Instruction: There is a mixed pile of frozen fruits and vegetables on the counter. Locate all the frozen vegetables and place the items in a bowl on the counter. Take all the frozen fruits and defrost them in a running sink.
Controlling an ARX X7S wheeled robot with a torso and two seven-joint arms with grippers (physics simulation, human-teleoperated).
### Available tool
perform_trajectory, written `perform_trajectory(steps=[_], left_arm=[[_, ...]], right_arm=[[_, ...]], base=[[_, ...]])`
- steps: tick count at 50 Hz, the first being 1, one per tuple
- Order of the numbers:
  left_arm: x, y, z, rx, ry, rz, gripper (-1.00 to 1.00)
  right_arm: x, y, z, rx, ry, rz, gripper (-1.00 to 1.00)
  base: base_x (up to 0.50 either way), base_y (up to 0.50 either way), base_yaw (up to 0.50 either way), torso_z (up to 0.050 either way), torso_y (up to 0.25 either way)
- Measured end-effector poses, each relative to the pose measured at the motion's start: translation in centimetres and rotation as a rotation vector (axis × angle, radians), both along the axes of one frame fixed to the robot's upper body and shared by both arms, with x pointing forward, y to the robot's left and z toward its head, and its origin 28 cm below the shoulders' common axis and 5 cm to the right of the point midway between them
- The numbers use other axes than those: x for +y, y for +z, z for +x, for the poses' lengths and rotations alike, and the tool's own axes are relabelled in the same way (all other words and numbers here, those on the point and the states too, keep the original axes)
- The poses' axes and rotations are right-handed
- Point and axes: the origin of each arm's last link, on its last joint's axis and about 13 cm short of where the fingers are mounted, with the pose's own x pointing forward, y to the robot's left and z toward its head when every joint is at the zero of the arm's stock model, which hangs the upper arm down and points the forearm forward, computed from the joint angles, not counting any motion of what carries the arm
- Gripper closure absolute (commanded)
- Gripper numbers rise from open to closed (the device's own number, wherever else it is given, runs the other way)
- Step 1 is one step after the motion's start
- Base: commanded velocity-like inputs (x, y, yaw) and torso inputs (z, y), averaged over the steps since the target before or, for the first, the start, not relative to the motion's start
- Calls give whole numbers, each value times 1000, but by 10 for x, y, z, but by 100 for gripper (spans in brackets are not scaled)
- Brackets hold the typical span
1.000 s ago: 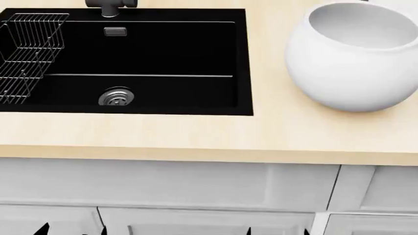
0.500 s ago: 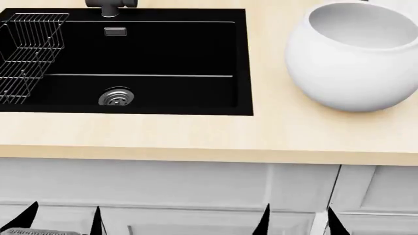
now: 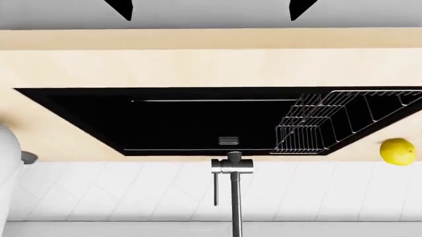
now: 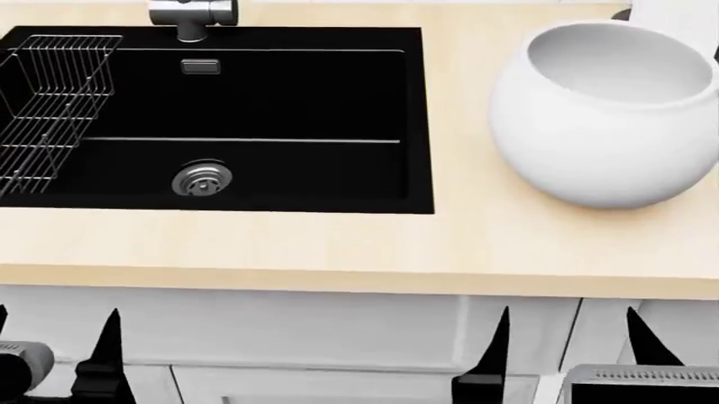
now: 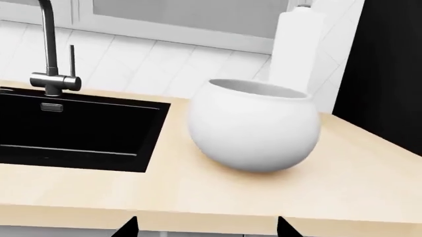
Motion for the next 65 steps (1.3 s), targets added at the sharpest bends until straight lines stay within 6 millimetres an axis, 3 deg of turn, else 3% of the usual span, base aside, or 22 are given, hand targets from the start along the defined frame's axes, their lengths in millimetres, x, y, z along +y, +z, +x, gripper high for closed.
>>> perform_trajectory(steps=[22, 46, 65], left_arm=[[8, 11, -3, 5, -9, -36, -100], [18, 15, -1, 36, 26, -28, -100], [31, 19, 1, 31, 81, -3, -100]], right_arm=[[-9, 19, -12, -19, -31, -24, -100], [-19, 29, -18, -35, -91, -42, -100], [-26, 31, -22, -32, -105, -73, -100]], base=[[0, 0, 0, 49, 0], [16, -384, 0, 0, 0], [321, -284, 0, 0, 0]])
